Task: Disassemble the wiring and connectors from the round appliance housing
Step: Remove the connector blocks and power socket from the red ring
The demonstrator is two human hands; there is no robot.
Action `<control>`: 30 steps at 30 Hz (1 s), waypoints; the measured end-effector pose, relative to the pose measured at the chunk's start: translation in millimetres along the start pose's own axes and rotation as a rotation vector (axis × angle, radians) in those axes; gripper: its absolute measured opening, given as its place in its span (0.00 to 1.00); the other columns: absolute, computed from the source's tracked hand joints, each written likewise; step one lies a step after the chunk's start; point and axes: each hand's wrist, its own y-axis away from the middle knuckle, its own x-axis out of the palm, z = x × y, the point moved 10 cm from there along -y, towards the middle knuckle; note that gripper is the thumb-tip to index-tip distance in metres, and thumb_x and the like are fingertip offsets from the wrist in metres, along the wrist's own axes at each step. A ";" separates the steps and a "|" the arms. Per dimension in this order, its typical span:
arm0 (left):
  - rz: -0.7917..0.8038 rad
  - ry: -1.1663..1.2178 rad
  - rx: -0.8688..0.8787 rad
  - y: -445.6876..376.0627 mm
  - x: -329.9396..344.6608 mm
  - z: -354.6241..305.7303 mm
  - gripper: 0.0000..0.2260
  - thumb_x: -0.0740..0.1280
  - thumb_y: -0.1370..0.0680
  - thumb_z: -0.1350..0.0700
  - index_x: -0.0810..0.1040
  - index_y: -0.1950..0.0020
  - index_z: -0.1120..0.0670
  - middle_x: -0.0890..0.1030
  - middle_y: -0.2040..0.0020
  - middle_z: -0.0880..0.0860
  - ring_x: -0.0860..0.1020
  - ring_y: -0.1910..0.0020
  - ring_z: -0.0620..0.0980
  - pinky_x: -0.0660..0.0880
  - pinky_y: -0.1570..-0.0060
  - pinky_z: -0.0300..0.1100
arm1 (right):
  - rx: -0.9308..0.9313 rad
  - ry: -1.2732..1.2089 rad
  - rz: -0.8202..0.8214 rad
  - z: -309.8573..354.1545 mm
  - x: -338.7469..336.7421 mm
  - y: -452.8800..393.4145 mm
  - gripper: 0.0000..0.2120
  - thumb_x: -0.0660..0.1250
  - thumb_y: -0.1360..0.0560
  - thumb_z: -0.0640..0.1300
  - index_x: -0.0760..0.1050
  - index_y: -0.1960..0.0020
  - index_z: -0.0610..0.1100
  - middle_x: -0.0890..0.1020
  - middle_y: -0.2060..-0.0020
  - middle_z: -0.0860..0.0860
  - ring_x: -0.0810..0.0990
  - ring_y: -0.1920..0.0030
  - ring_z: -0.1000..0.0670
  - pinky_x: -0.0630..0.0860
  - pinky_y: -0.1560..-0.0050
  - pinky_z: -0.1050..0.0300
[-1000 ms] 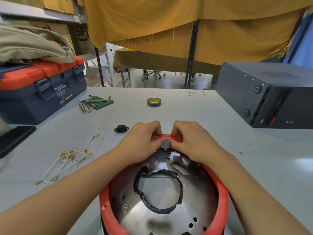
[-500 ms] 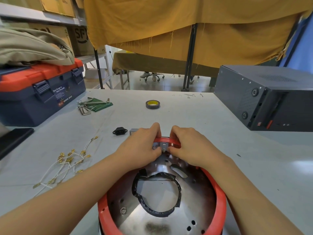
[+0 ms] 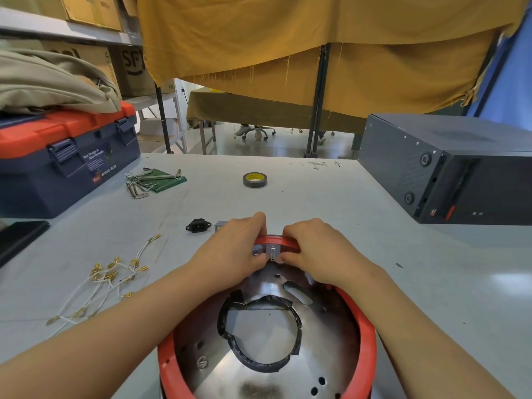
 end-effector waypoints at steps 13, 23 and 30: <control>0.025 0.008 -0.006 -2.2 1.7 1.4 0.11 0.68 0.28 0.55 0.65 0.56 0.52 0.76 0.64 0.51 0.74 0.66 0.50 0.73 0.63 0.50 | -0.008 -0.026 0.041 0.7 -1.8 -2.6 0.11 0.69 0.27 0.54 0.70 0.59 0.49 0.69 0.66 0.53 0.73 0.62 0.46 0.63 0.68 0.55; 0.007 -0.035 -0.001 -2.8 1.8 0.3 0.12 0.68 0.27 0.54 0.63 0.58 0.51 0.73 0.67 0.49 0.74 0.65 0.53 0.72 0.64 0.51 | -0.022 -0.015 0.032 1.8 -3.2 -4.1 0.11 0.69 0.27 0.54 0.70 0.60 0.50 0.71 0.66 0.52 0.71 0.65 0.49 0.61 0.71 0.57; 0.012 0.014 -0.030 -2.1 3.3 5.1 0.12 0.68 0.28 0.53 0.65 0.56 0.51 0.74 0.66 0.49 0.73 0.65 0.51 0.74 0.63 0.50 | -0.010 -0.023 -0.002 -1.0 -1.1 -2.5 0.12 0.67 0.27 0.54 0.68 0.63 0.50 0.71 0.67 0.52 0.72 0.62 0.46 0.61 0.70 0.57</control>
